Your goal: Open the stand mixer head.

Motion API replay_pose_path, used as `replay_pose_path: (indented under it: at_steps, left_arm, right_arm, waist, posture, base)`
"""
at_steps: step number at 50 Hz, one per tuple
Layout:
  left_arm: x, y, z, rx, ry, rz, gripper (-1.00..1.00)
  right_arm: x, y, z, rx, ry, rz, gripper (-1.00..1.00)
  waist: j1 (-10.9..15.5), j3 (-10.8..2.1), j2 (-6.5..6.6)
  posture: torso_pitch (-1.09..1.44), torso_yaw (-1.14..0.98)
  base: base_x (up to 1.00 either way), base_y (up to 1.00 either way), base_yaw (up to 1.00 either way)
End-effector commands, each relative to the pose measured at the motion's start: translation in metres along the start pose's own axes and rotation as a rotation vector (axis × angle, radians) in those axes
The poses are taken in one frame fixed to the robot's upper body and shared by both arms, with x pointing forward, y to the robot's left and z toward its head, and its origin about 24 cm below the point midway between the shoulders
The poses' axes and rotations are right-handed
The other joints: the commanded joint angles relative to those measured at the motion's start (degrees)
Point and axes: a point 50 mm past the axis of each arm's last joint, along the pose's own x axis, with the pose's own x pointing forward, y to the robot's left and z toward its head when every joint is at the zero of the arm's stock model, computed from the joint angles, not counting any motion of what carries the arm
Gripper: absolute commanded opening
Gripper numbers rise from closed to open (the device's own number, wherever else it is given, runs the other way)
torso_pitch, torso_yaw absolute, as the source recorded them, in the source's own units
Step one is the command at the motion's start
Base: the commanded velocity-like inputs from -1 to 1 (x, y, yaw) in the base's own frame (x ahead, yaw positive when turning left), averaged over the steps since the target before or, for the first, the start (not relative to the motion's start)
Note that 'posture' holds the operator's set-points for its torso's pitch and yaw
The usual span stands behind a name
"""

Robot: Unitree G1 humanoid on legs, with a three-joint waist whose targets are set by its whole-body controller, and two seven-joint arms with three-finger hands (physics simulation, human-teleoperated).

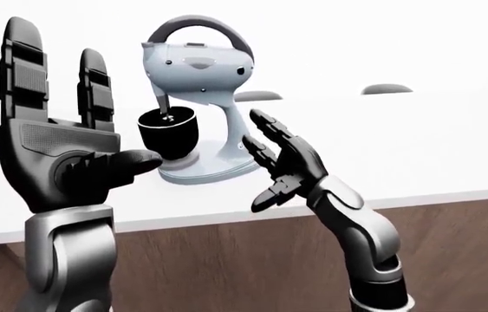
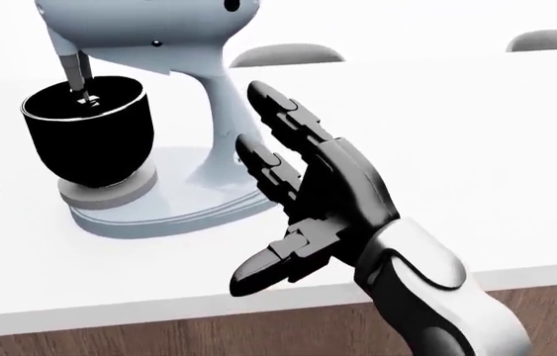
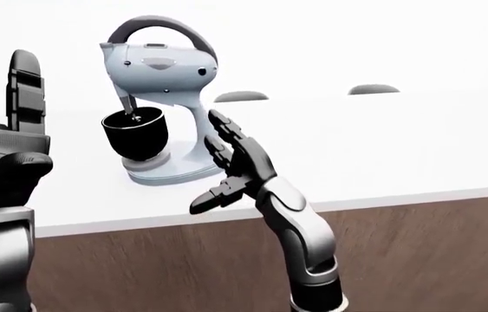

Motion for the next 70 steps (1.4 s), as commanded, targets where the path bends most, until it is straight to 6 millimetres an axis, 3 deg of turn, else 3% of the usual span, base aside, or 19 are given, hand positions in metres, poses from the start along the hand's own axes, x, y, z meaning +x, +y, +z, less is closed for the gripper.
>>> replay_pose_path:
  at_steps: [1, 14, 70]
  left_arm:
    - [0.001, -0.005, 0.007, -0.004, -0.045, -0.032, 1.00]
    - [0.003, -0.005, 0.008, 0.000, -0.049, -0.029, 1.00]
    - [0.003, -0.006, 0.011, -0.006, -0.050, -0.030, 1.00]
  right_arm:
    - [0.001, 0.006, 0.017, -0.034, -0.085, 0.031, 1.00]
    - [0.008, -0.002, 0.004, -0.023, -0.058, 0.019, 1.00]
    - [0.042, -0.026, -0.017, -0.001, -0.036, 0.016, 1.00]
  waist:
    - [0.02, -0.45, 0.16]
    - [-0.05, -0.46, 0.24]
    - [-0.07, -0.50, 0.70]
  posture:
    - [-0.30, 0.00]
    - [-0.30, 0.00]
    - [-0.30, 0.00]
  base:
    - [0.00, 0.00, 0.00]
    - [0.00, 0.00, 0.00]
    - [0.00, 0.00, 0.00]
